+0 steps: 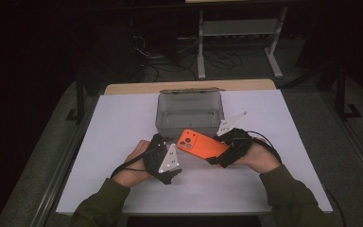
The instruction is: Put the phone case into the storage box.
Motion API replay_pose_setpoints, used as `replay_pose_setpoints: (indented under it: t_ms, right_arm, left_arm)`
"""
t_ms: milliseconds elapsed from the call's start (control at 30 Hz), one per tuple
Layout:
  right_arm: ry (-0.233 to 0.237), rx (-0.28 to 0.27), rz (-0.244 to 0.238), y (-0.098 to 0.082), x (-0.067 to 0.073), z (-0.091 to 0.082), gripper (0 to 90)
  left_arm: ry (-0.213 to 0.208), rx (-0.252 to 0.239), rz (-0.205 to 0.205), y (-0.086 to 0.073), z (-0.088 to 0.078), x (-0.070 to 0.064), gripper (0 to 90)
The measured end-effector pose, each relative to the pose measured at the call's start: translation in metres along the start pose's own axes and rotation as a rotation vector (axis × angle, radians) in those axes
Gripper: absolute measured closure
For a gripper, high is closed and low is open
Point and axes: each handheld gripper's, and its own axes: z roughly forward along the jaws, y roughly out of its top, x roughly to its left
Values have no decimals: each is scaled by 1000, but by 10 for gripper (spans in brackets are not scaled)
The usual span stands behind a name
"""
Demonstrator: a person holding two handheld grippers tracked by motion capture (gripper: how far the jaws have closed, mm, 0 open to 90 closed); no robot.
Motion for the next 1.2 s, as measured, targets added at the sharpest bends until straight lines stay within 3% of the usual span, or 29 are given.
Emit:
replay_pose_setpoints:
  t_ms: [500, 667, 1200]
  right_arm:
    - [0, 1, 2, 0, 0, 0, 157]
    - [1, 3, 2, 0, 0, 0, 157]
    - [-2, 7, 3, -1, -1, 0, 157]
  left_arm:
    - [67, 6, 101, 1, -1, -6, 0]
    - [88, 29, 165, 1, 0, -8, 0]
    - [148, 63, 299, 3, -1, -14, 0]
